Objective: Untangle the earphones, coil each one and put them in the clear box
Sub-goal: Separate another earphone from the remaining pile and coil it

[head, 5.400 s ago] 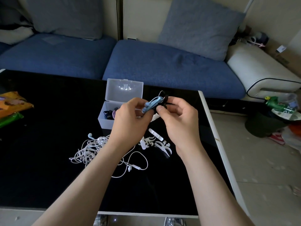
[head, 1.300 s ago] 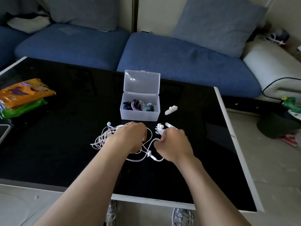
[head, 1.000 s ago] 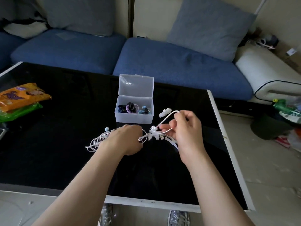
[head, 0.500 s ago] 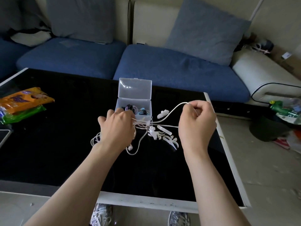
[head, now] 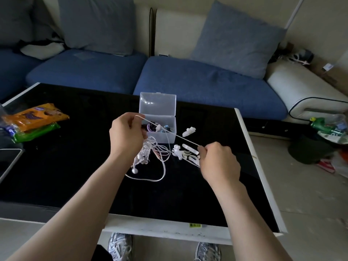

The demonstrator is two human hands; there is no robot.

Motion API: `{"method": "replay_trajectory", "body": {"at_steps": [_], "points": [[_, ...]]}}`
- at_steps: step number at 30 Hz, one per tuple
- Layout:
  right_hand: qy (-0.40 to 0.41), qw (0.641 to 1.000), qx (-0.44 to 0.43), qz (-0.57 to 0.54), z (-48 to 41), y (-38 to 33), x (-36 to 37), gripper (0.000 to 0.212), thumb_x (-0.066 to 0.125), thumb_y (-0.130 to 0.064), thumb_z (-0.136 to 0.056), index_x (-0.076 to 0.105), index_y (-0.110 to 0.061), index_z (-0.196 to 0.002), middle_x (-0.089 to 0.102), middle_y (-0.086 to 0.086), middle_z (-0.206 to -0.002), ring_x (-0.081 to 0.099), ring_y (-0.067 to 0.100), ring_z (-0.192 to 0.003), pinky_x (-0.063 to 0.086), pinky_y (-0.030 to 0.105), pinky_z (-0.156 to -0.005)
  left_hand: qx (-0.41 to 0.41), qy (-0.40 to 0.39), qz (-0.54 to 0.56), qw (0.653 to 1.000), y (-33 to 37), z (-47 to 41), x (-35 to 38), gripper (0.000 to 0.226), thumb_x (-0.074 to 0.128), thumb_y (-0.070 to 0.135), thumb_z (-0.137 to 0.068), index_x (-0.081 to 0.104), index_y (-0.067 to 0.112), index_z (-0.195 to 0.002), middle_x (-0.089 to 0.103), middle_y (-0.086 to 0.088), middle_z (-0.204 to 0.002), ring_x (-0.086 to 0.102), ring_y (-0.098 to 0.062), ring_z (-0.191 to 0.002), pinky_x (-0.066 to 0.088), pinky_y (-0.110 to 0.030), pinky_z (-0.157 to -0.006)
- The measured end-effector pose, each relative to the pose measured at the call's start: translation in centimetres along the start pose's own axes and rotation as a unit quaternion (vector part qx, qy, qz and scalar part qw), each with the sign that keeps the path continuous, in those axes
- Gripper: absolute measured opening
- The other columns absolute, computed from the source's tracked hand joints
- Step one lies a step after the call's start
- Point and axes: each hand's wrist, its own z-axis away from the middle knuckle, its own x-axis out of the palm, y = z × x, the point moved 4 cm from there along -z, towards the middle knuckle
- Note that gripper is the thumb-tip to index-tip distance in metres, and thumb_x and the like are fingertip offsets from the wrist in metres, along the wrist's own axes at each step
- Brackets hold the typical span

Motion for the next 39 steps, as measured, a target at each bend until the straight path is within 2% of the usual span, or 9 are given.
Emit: {"method": "replay_trajectory", "body": {"at_steps": [2,6,12,18,23,27,30,35,39], "points": [[0.021,0.997,-0.044,0.056,0.2,-0.1,-0.2,0.039,0.043,-0.046,-0.112,0.066,-0.020,-0.094,0.066,0.001,-0.083,0.057,0.026,-0.074,0.039,0.034,-0.062,-0.008,-0.024,0.010,1.000,-0.4,-0.3,0.0,0.025,0.056,0.026,-0.102,0.080,0.026,-0.099,0.072,-0.002,-0.071,0.062,-0.016,-0.056,0.055,-0.040,-0.056],[-0.024,0.995,-0.092,0.015,0.3,0.5,0.4,0.053,0.049,-0.065,-0.103,0.063,-0.028,-0.068,0.060,-0.005,-0.065,0.053,0.029,-0.092,0.036,0.040,-0.078,-0.028,-0.098,-0.010,0.995,-1.1,0.0,0.2,0.037,0.062,0.036,-0.101,0.074,0.002,-0.092,0.039,-0.003,-0.061,0.031,-0.015,-0.056,0.028,-0.030,-0.052],[-0.037,0.998,-0.050,-0.028,0.4,2.4,-0.1,0.053,0.062,-0.056,-0.102,0.066,-0.019,-0.063,0.061,-0.001,-0.058,0.062,0.024,-0.065,0.045,0.036,-0.068,0.016,-0.178,-0.087,0.980,-0.7,1.5,0.4,0.021,0.060,0.034,-0.105,0.080,0.032,-0.097,0.051,0.010,-0.051,0.036,-0.006,-0.037,0.030,-0.015,-0.040],[-0.182,0.983,0.020,-0.002,1.6,1.4,1.8,0.012,0.055,-0.023,-0.106,0.064,-0.018,-0.112,0.069,0.005,-0.094,0.075,0.019,-0.062,0.063,0.033,-0.064,0.000,-0.202,-0.075,0.976,-0.5,2.2,1.6,0.023,0.062,0.033,-0.103,0.081,0.026,-0.092,0.046,0.011,-0.047,0.038,-0.008,-0.043,0.035,-0.017,-0.044],[-0.201,0.980,0.008,-0.003,2.0,-0.4,1.7,0.025,0.052,-0.014,-0.099,0.067,-0.018,-0.117,0.062,0.006,-0.109,0.066,0.033,-0.103,0.054,0.045,-0.099,-0.022,-0.228,-0.032,0.973,-0.5,2.1,2.2,0.022,0.065,0.036,-0.100,0.082,0.029,-0.089,0.059,0.006,-0.056,0.050,-0.013,-0.056,0.044,-0.029,-0.058],[-0.165,0.986,0.008,0.002,2.1,-1.3,1.4,0.021,0.058,-0.029,-0.093,0.066,-0.019,-0.110,0.067,0.003,-0.109,0.062,0.033,-0.112,0.040,0.048,-0.100,-0.013,-0.261,-0.026,0.965,-0.4,2.4,2.4,0.023,0.064,0.039,-0.100,0.083,0.030,-0.092,0.072,0.002,-0.066,0.053,-0.014,-0.059,0.047,-0.030,-0.062],[-0.114,0.993,-0.022,-0.018,2.1,-1.8,1.2,0.046,0.068,-0.027,-0.089,0.053,-0.024,-0.132,0.053,0.004,-0.129,0.054,0.034,-0.123,0.040,0.049,-0.105,-0.018,-0.277,0.001,0.961,-0.2,2.7,2.6,0.021,0.064,0.035,-0.102,0.083,0.027,-0.096,0.076,-0.002,-0.072,0.052,-0.018,-0.064,0.047,-0.034,-0.066],[-0.082,0.928,-0.147,-0.334,2.8,-4.2,0.9,0.057,0.075,-0.018,-0.090,0.045,-0.035,-0.136,0.053,-0.013,-0.127,0.059,0.005,-0.116,0.050,0.020,-0.092,0.019,-0.338,0.005,0.941,0.5,3.5,2.9,0.016,0.069,0.032,-0.102,0.080,0.021,-0.105,0.080,-0.003,-0.082,0.059,-0.020,-0.065,0.052,-0.035,-0.071],[-0.064,0.940,-0.190,-0.274,2.4,-4.5,1.6,0.023,0.060,-0.020,-0.103,0.066,-0.025,-0.126,0.071,-0.007,-0.100,0.068,0.007,-0.079,0.058,0.034,-0.072,0.023,-0.368,-0.024,0.929,0.2,3.3,2.9,0.024,0.075,0.035,-0.097,0.068,0.025,-0.117,0.080,0.001,-0.082,0.071,-0.012,-0.071,0.054,-0.028,-0.072]]}}
